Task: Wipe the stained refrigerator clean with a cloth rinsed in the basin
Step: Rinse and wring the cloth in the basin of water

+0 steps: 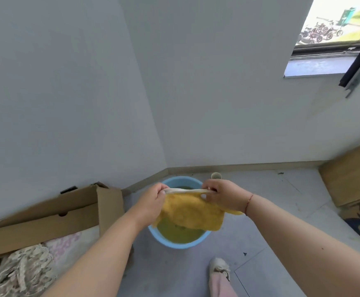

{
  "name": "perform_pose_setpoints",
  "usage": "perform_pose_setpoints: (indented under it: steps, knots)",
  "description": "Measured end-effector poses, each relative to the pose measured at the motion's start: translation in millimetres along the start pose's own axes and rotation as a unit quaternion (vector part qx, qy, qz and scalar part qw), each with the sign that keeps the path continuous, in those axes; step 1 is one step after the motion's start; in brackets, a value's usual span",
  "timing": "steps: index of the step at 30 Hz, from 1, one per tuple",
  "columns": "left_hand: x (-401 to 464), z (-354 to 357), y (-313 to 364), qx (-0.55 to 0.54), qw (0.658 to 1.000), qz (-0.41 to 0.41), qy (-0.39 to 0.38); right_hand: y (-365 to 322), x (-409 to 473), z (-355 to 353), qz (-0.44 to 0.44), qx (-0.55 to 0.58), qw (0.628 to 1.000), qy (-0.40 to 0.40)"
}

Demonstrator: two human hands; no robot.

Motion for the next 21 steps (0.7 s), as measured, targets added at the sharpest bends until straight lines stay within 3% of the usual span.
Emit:
perform_pose_setpoints:
  steps: [3,8,12,15,21]
  knots:
    - [39.9,-3.8,-7.5,0.068,0.997,0.025,-0.002,26.6,43.6,11.5,-0.012,-0.125,0.987,-0.099]
    - [105.3,2.0,-41.7,0.121,0.992,0.006,0.023,76.4,109.5,33.2,-0.053,-0.240,0.957,-0.155]
    - [145.2,19.1,-97.3,0.099,0.993,-0.058,0.038,114.0,145.5,59.2,-0.028,-0.189,0.970,-0.149]
    - [170.0,44.1,-137.2,0.085,0.994,-0.072,-0.002,146.0,164.5,81.9,0.017,-0.171,0.975,-0.140]
    - [238.3,93.7,-206.8,0.105,0.989,-0.046,-0.089,212.9,209.7,130.4,0.043,-0.281,0.951,-0.120]
Point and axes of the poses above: each hand's wrist, its own x-axis towards the middle knuckle, its own z-axis out of the palm, y = z × x, the point moved 8 cm from there along x, towards the middle knuckle, and after that the axes turned 7 degrees about -z, right-handed, at the moved point
